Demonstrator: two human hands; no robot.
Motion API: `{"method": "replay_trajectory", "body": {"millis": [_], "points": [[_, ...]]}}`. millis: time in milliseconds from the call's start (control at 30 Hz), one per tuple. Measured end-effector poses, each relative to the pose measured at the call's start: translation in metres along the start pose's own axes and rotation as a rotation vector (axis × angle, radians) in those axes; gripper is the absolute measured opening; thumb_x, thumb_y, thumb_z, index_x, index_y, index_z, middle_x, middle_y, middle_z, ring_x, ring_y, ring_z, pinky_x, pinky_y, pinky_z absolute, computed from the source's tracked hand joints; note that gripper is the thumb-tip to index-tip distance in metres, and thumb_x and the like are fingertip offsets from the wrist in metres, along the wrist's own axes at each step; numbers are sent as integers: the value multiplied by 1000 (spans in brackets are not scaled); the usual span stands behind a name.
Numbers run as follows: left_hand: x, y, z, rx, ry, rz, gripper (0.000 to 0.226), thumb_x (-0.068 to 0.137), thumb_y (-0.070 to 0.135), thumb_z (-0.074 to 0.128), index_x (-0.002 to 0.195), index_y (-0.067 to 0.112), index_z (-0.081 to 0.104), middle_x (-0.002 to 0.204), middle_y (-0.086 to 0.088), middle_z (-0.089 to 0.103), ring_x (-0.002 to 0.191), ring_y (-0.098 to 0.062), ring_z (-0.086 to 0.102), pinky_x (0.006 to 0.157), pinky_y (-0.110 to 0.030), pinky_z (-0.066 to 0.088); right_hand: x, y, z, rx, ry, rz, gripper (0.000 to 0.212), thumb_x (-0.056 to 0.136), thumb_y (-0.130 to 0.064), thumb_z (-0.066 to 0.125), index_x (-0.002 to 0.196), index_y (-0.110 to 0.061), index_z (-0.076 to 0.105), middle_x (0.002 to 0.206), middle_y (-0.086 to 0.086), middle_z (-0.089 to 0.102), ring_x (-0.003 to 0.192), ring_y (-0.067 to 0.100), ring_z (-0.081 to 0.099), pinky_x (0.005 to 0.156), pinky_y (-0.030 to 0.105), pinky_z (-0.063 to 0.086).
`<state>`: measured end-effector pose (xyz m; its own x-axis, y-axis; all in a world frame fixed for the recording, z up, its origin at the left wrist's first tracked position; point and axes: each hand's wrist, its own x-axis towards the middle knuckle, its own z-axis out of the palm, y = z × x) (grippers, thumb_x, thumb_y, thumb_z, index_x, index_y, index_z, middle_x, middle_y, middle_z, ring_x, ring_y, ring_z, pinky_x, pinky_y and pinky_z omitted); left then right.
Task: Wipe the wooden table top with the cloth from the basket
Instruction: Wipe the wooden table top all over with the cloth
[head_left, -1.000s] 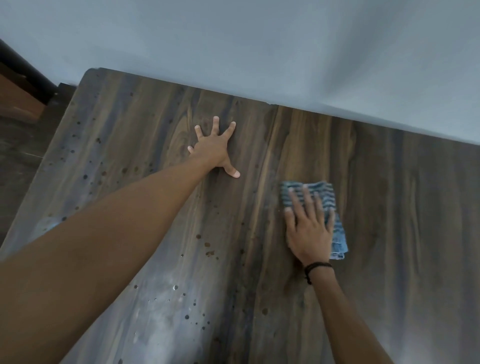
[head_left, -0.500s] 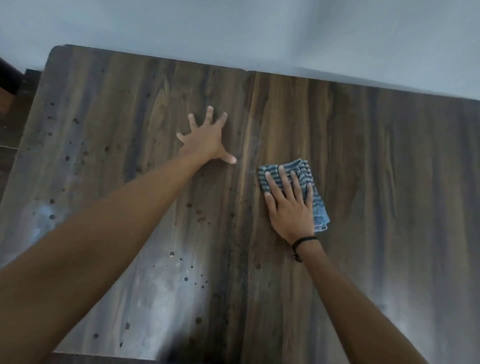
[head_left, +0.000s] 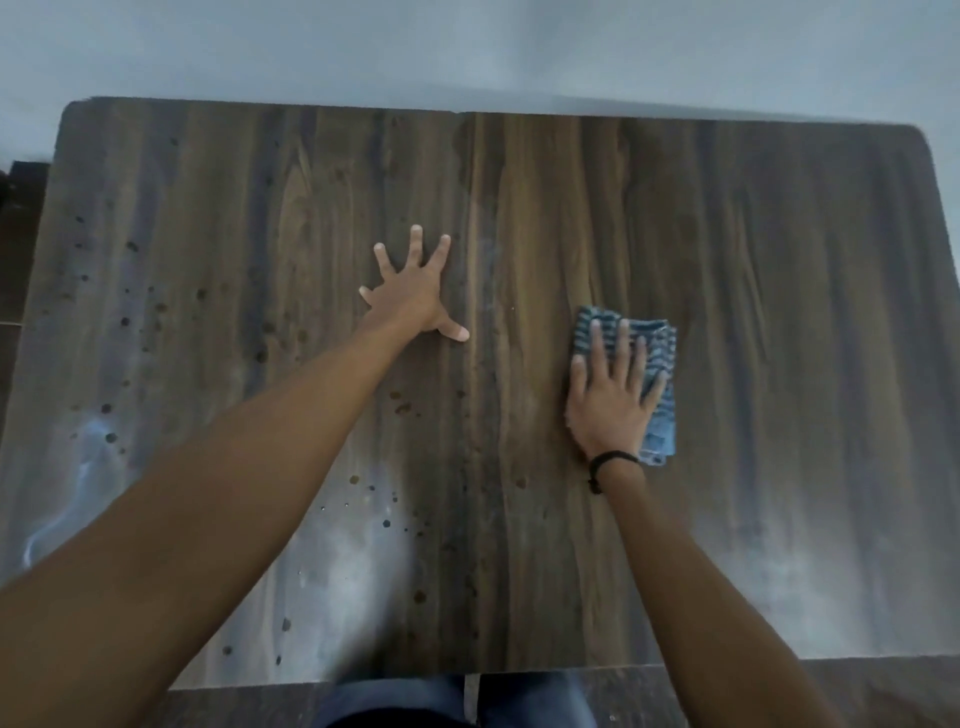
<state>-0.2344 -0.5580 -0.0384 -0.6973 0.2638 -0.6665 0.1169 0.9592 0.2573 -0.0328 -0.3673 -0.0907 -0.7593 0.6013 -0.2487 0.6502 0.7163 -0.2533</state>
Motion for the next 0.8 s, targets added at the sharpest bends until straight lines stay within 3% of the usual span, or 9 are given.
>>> {"method": "replay_trajectory", "body": {"millis": [67, 133, 167, 300, 400, 467, 600, 733, 800], "points": [[-2, 1, 2, -12, -4, -10, 138, 65, 50, 90, 157, 43, -13, 161, 13, -34, 149, -41, -24, 111, -77, 10, -30, -10, 13, -74, -40, -212, 56, 106, -53, 25, 159, -44, 10, 168, -12, -4, 156, 17, -6, 122, 56, -8], [-9, -1, 5, -19, 4, -8, 136, 68, 50, 89, 158, 42, -13, 161, 12, -35, 150, -41, -24, 112, -77, 10, -48, 9, 14, -137, -109, -463, 55, 105, -57, 21, 158, -49, 7, 167, -17, -5, 155, 12, -7, 124, 55, -2], [-14, -2, 8, -16, 12, 3, 136, 68, 50, 89, 158, 42, -13, 161, 12, -36, 149, -41, -24, 112, -77, 10, -48, 23, 8, -147, -113, -480, 54, 105, -59, 20, 157, -51, 6, 167, -19, -4, 155, 10, -6, 124, 54, 2], [-32, -3, 31, 19, -21, 42, 138, 67, 51, 89, 156, 44, -16, 160, 11, -38, 148, -42, -27, 111, -78, 7, -52, 31, 4, -19, -53, -37, 55, 104, -59, 13, 157, -51, 5, 168, -17, -6, 155, 13, -7, 123, 57, -2], [-35, -11, 44, 24, -12, 65, 139, 64, 54, 89, 156, 46, -14, 161, 12, -36, 148, -41, -28, 111, -78, 7, -83, 14, 18, -96, -70, -244, 54, 105, -57, 10, 157, -49, 2, 167, -15, -11, 155, 14, -12, 123, 54, -7], [-35, -14, 42, 25, 3, 70, 139, 62, 56, 90, 156, 48, -12, 162, 13, -33, 149, -40, -26, 111, -77, 8, -86, 26, 16, -113, -80, -361, 53, 104, -57, 10, 157, -51, 4, 167, -18, -8, 155, 12, -8, 124, 53, -2], [-38, -12, 42, 42, 8, 61, 140, 59, 58, 90, 156, 50, -11, 162, 15, -30, 150, -40, -23, 110, -78, 10, -91, 16, 20, 30, -24, 6, 52, 106, -53, 20, 157, -50, 9, 168, -16, -5, 155, 12, -8, 123, 55, -5], [-38, -12, 44, 57, 14, 90, 140, 58, 59, 90, 157, 49, -8, 164, 14, -26, 151, -40, -20, 108, -80, 13, -120, 27, 29, -46, -50, -334, 52, 106, -54, 20, 156, -52, 8, 167, -18, -2, 155, 11, -6, 124, 52, -4], [-37, -15, 42, 57, 23, 81, 140, 57, 60, 90, 157, 49, -7, 164, 15, -26, 151, -40, -20, 108, -80, 13, -116, 41, 23, 4, -9, -171, 51, 106, -55, 21, 156, -53, 10, 167, -19, 1, 155, 12, -1, 124, 53, -1]]}}
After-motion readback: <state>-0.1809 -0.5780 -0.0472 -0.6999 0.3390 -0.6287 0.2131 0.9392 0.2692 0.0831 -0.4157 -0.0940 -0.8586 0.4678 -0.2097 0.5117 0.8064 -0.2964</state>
